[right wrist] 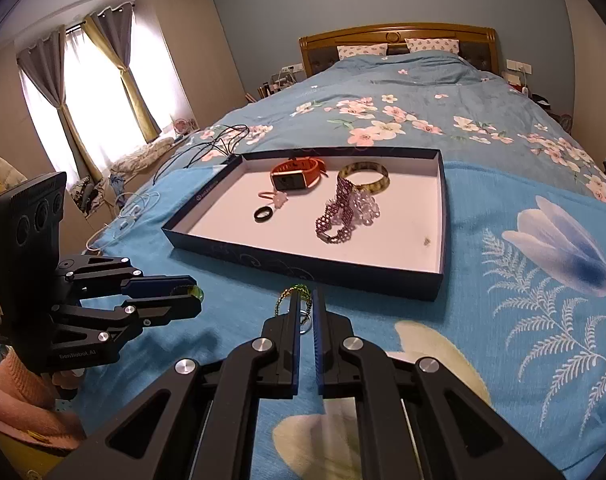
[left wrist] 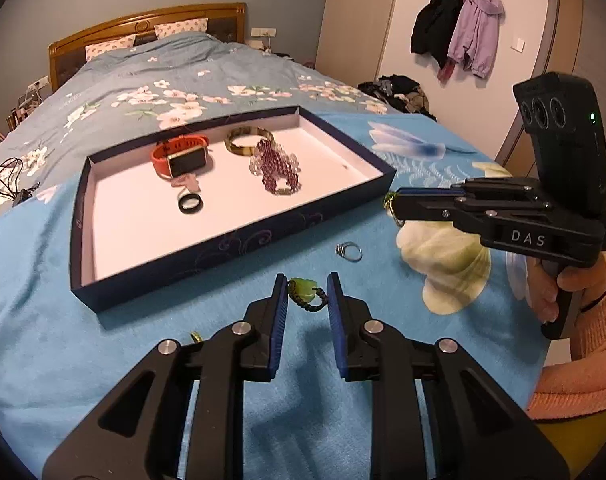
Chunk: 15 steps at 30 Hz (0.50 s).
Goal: Organize jewelry
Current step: 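Carry the green ring and gold ring into the box and open both tools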
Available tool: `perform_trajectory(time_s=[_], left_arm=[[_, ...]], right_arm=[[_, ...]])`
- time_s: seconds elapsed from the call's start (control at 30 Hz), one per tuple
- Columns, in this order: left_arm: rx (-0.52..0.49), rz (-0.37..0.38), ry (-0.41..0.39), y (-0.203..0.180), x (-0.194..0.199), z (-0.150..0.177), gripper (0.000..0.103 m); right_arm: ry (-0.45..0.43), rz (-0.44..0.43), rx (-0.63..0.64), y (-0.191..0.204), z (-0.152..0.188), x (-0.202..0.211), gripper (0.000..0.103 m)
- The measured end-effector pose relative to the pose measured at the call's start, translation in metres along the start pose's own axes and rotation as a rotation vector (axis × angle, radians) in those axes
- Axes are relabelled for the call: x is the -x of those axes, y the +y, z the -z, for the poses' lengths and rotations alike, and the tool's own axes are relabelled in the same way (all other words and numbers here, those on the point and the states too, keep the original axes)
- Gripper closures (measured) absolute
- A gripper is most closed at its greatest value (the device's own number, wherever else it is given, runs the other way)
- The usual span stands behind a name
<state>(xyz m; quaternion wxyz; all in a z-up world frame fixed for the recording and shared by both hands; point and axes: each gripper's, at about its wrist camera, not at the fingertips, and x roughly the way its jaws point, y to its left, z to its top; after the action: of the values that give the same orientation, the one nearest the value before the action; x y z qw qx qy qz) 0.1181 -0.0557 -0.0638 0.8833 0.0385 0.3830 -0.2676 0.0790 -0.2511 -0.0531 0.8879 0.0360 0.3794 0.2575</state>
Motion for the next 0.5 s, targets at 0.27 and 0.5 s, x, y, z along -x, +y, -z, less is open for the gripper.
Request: perform_trajectory(time_s=[0.27,0.5], left_arm=[[0.006,-0.008,-0.039,0.003,0.012,-0.008,0.083],[0.011,-0.02,-0.064,0.007,0.017,-0.015,0.083]], right_arm=[[-0.024,-0.005,-0.004,0.0,-0.006,0.005,0.098],[-0.042,-0.008,-0.009,-0.001,-0.012,0.006,0.098]])
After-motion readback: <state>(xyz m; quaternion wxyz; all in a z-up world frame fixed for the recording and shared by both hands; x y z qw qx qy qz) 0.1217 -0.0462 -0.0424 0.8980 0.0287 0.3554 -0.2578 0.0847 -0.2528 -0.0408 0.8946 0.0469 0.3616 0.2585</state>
